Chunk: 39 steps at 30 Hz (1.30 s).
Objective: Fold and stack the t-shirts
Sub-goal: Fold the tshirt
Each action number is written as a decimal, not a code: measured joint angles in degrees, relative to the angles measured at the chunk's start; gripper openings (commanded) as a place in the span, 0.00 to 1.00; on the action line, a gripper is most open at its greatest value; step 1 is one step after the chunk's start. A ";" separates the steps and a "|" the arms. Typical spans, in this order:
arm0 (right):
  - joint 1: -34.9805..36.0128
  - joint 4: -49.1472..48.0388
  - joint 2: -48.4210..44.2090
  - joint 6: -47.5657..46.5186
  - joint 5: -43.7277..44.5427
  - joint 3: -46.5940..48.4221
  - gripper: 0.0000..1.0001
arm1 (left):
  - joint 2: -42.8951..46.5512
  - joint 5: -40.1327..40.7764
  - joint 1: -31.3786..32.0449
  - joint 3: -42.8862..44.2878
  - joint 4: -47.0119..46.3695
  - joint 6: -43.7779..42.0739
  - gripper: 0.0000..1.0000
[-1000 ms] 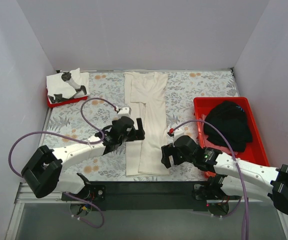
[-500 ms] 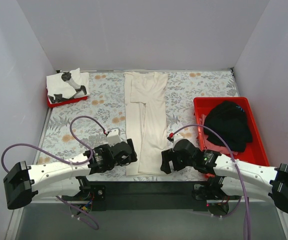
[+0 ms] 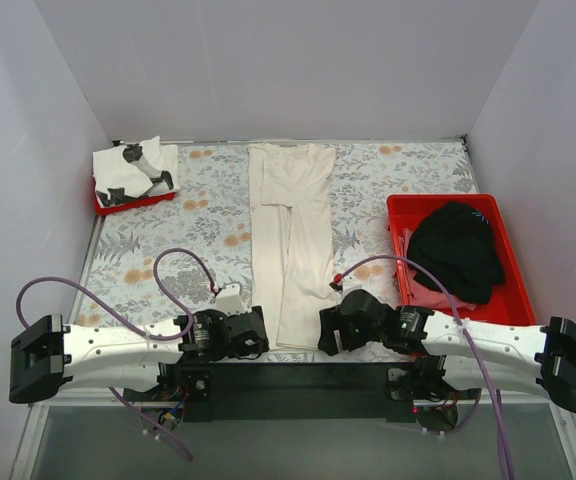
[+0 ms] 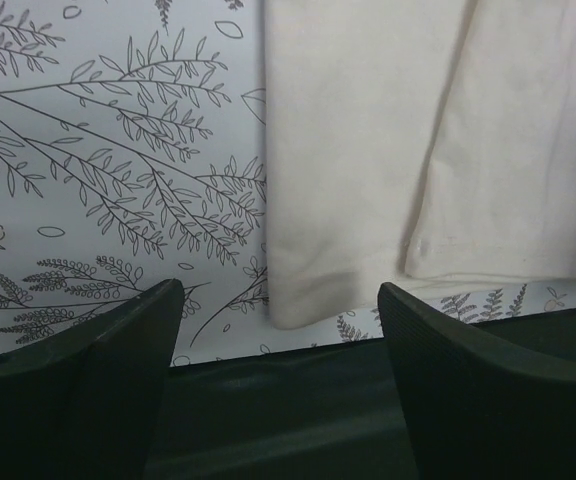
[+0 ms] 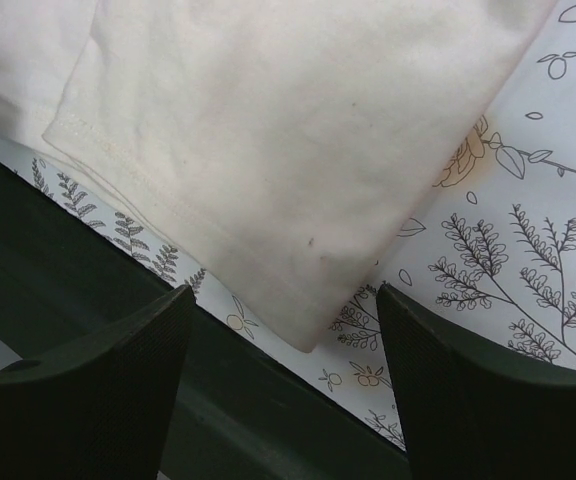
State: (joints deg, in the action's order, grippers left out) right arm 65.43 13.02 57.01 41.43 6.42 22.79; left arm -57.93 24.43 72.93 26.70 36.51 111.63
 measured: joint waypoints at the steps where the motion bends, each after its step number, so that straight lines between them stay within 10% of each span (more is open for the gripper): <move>1: 0.33 -0.09 0.26 0.37 0.42 0.07 0.64 | -0.09 0.02 0.57 0.00 0.09 0.42 0.68; 21: 6.86 5.62 4.59 6.32 6.97 3.58 0.44 | -1.55 1.44 5.68 -0.31 0.46 2.01 0.39; 39: 6.97 8.09 8.11 6.19 8.52 5.55 0.01 | -3.96 1.81 5.95 -1.07 -4.15 2.56 0.00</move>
State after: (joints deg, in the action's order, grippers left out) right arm 72.40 21.10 65.12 47.62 14.94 28.34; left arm -61.89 26.24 78.87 25.63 32.36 114.19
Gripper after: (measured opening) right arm 0.060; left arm 0.022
